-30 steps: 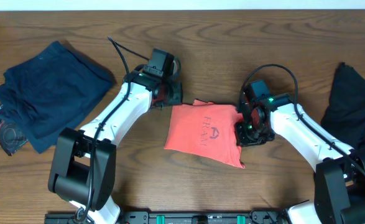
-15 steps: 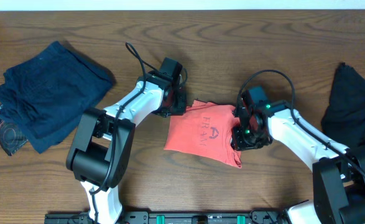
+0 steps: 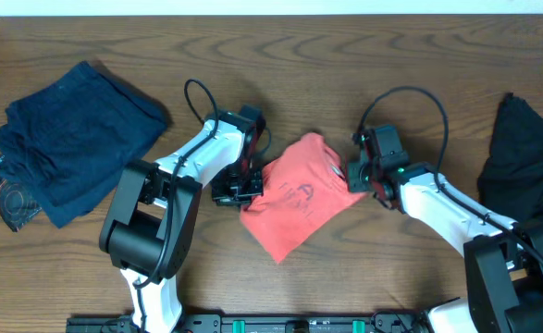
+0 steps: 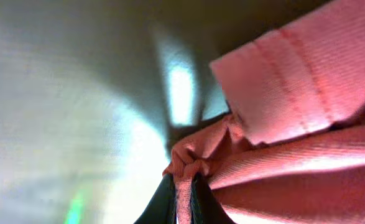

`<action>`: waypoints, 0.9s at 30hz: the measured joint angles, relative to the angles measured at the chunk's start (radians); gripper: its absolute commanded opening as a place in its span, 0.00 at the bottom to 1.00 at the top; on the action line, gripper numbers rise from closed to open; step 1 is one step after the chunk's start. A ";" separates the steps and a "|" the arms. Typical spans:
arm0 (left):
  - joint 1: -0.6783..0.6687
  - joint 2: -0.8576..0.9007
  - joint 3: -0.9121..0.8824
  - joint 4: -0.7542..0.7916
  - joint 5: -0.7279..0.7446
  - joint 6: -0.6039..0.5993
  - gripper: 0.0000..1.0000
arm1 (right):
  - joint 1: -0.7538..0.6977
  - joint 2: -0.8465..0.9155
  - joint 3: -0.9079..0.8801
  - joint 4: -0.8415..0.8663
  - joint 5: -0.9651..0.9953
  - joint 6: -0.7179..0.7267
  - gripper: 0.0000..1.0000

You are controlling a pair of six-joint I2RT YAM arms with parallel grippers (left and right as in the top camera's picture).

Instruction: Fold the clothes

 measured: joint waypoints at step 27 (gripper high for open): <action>0.056 -0.159 0.033 0.481 0.198 0.438 0.97 | -0.079 -0.006 0.216 -0.442 0.072 -0.052 0.56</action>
